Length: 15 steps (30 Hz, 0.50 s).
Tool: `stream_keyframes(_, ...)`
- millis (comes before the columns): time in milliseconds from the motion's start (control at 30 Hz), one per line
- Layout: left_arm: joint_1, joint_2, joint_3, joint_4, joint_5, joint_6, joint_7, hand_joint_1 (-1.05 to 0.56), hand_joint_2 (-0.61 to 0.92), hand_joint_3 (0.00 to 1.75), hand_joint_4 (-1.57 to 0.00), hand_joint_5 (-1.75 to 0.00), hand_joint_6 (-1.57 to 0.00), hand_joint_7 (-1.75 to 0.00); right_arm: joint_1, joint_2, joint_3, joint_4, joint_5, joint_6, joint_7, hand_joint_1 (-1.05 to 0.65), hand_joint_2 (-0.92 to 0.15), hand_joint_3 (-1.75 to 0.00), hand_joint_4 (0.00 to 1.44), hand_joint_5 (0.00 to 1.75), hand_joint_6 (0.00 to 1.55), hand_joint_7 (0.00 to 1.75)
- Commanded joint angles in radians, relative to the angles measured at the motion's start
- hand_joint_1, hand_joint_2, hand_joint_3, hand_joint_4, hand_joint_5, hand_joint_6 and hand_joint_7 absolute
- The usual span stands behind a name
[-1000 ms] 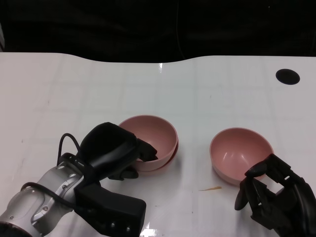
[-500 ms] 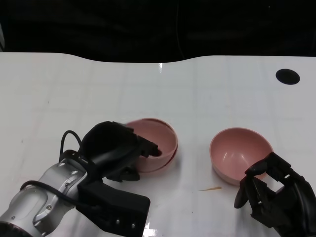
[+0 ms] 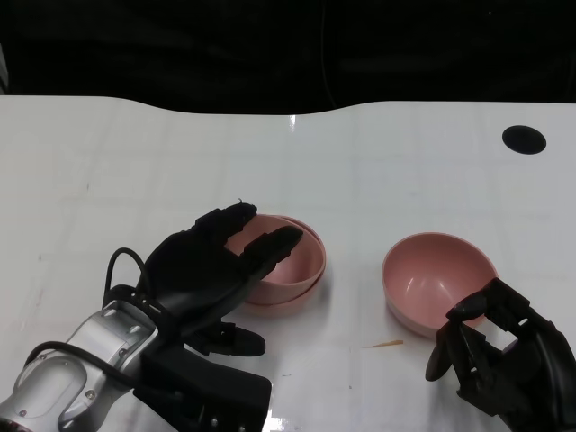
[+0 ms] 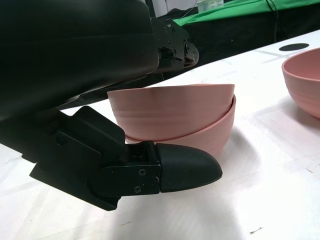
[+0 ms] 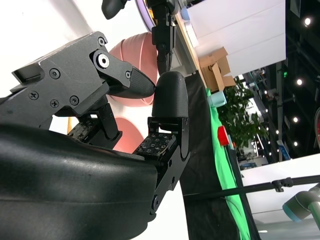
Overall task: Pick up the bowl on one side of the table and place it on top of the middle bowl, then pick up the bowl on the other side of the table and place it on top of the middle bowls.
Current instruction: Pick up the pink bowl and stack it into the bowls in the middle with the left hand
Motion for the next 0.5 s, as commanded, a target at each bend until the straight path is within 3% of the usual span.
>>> stream_keyframes(33,0.019,0.007,0.009,-0.008,-0.015,0.011,0.005,-1.05,0.92,0.72,0.0,0.0,-0.04,-0.02,0.006,-0.011,-0.007,-0.013,0.008,0.008,-0.002,-0.13,-0.58,-0.98,1.0,1.49,0.89,1.24)
stream_keyframes(500,0.032,-0.01,0.004,0.042,-0.033,0.003,0.06,-1.03,0.92,0.64,0.0,0.0,-0.12,-0.03,-0.003,-0.019,-0.017,0.009,0.005,-0.02,0.012,-0.13,-0.6,-0.98,0.99,1.52,0.86,1.28)
